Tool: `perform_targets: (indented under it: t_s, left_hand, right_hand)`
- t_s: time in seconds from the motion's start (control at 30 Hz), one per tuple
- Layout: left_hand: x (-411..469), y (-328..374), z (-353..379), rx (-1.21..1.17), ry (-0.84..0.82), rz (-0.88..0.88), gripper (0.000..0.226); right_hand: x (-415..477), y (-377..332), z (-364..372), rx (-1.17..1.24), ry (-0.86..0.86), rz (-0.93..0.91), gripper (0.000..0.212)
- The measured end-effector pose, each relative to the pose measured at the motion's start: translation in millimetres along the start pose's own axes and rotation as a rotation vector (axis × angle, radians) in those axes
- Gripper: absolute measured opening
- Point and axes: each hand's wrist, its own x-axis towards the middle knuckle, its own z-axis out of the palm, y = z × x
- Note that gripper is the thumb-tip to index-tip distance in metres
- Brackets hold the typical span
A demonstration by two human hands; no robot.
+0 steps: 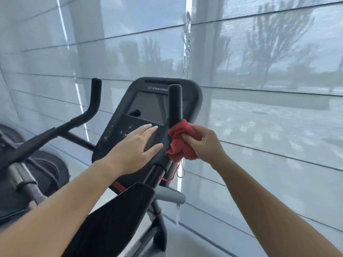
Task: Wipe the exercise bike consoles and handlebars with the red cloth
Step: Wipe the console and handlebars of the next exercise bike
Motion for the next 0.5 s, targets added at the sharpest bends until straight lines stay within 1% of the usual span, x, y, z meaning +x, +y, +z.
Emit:
perform_targets:
  t_s: [0.1, 0.23, 0.4, 0.5]
  left_hand:
    - [-8.2, 3.4, -2.7, 0.021, 0.009, -0.039, 0.068]
    - [-7.7, 12.3, -8.9, 0.011, 0.013, -0.044, 0.064]
    - [-3.0, 26.5, -0.3, 0.034, -0.001, -0.037, 0.065]
    - [-3.2, 31.8, 7.1, 0.053, 0.004, -0.071, 0.064]
  right_hand:
    - [11.0, -6.8, -5.1, 0.068, 0.075, 0.006, 0.027]
    - [33.6, -18.6, -12.2, 0.163, 0.134, 0.045, 0.019]
    - [45.3, -15.0, -11.1, 0.187, 0.087, 0.032, 0.020]
    - [52.4, -7.5, -10.0, 0.244, 0.063, 0.026, 0.019]
